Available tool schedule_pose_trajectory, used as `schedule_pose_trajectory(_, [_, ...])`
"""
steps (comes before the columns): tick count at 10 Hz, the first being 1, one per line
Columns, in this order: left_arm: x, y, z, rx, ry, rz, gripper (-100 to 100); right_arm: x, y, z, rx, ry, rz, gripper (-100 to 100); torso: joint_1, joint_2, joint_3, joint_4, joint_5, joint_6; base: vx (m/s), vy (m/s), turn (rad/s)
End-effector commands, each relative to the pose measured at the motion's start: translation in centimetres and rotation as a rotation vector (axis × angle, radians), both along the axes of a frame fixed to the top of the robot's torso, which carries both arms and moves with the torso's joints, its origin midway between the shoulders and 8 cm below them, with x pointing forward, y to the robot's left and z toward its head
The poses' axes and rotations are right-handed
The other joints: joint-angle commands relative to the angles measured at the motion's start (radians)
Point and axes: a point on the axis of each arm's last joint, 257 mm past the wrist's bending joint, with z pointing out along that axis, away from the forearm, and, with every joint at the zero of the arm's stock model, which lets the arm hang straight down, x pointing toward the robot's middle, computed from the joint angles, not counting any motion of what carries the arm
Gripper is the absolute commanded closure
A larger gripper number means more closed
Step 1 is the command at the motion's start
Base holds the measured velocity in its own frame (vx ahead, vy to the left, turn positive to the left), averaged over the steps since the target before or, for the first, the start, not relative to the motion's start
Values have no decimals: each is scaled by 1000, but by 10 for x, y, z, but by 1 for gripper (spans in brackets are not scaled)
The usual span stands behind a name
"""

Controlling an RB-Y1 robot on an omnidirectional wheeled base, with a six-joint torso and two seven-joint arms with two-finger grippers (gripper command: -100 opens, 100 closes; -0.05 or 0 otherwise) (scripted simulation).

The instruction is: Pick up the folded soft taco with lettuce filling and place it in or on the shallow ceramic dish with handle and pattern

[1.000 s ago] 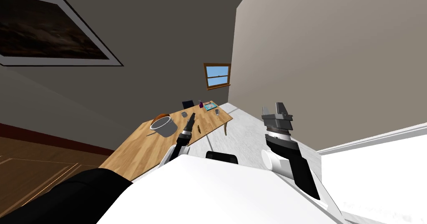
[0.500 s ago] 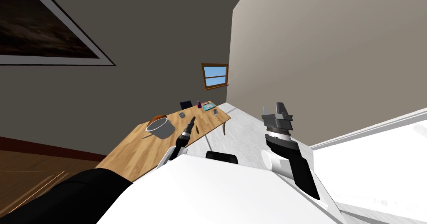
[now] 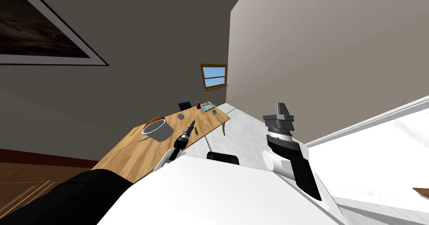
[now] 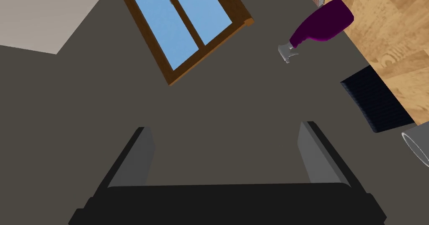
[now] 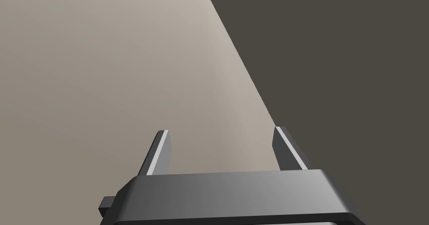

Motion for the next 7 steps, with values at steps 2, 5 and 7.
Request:
schedule_pose_trajectory(2, [-8,27,-42,45,121,42,-100,0,0,0,0,0,0,0,0,0,0,0,0,0,19,-44,-64])
schedule_pose_trajectory(5, [-21,57,-86,101,255,83,-100,0,0,0,0,0,0,0,-1,-2,-1,0,0,0,35,-54,-39])
schedule_pose_trajectory(7, [-30,76,-112,140,340,105,-100,0,0,0,0,0,0,0,-2,-2,-1,-1,0,0,49,-61,-22])
